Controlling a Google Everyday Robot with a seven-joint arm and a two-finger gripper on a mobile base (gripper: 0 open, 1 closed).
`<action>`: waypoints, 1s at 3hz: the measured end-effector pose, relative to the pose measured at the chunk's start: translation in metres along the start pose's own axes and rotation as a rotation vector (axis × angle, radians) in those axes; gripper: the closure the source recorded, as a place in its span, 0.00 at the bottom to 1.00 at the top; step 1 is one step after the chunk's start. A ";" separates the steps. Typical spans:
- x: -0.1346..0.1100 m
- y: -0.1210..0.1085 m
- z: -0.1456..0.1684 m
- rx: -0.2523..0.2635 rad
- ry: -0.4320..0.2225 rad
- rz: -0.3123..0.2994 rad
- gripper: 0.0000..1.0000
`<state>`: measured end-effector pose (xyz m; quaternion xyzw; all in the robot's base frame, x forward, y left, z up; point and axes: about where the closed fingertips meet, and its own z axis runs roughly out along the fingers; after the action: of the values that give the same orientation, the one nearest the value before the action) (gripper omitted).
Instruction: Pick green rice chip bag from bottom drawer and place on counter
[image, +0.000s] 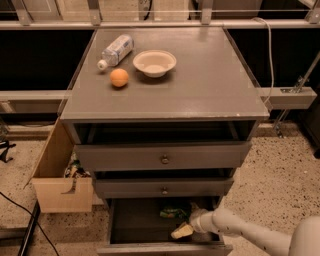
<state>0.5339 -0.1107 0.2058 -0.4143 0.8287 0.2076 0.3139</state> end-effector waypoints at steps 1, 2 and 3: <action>0.000 -0.004 0.010 0.020 -0.022 -0.011 0.00; 0.002 -0.005 0.018 0.050 -0.029 -0.036 0.19; 0.001 -0.006 0.018 0.056 -0.031 -0.038 0.42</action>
Offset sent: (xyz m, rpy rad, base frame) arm 0.0156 0.0062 -0.0208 -0.0367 -0.1192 -0.0251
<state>0.5445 -0.1036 0.1912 -0.4177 0.8212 0.1847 0.3421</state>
